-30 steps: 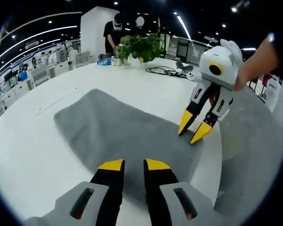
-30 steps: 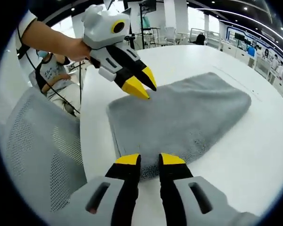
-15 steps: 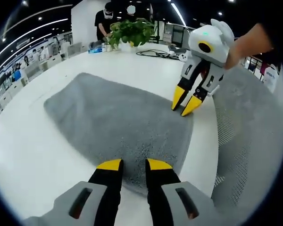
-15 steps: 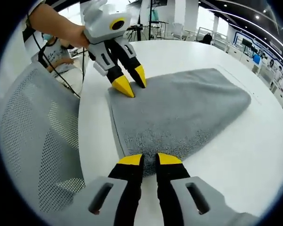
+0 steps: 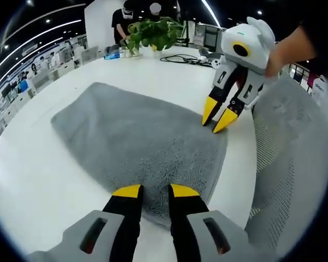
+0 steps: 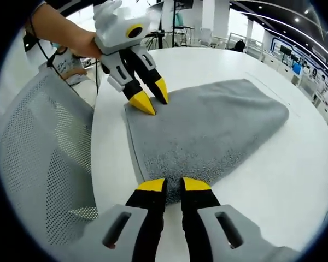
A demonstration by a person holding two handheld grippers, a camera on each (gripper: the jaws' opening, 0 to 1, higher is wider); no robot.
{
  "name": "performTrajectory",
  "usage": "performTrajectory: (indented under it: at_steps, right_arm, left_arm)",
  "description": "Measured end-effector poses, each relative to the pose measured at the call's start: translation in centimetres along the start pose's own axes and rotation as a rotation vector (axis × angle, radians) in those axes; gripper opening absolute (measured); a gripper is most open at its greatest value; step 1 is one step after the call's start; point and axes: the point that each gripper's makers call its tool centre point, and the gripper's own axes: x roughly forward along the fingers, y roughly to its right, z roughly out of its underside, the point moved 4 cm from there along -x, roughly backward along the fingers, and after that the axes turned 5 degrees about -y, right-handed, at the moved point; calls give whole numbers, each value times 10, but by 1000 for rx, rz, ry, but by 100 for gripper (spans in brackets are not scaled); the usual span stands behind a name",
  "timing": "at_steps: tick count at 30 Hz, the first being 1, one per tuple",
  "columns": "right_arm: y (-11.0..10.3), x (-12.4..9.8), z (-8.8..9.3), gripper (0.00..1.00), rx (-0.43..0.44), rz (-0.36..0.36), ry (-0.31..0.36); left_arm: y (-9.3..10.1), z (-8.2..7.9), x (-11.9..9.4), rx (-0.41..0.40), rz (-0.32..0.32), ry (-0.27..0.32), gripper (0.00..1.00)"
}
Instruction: Fold the towel on the table until its edges align and the towel forms a compact rectangular stack.
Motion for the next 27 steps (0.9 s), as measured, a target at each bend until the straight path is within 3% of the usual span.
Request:
performTrajectory:
  at_steps: [11,21,27]
  right_arm:
    - [6,-19,27,9,24,6,11]
    - [21,-37,52,9,40,36,14]
    - [19,-46,62,9,69,48,22]
  left_arm:
    - [17,-26,19,22,-5,-40,19]
    - [34,-45,33,13,-5,-29,19]
    - [45,-55,40,35,-5,-36,19]
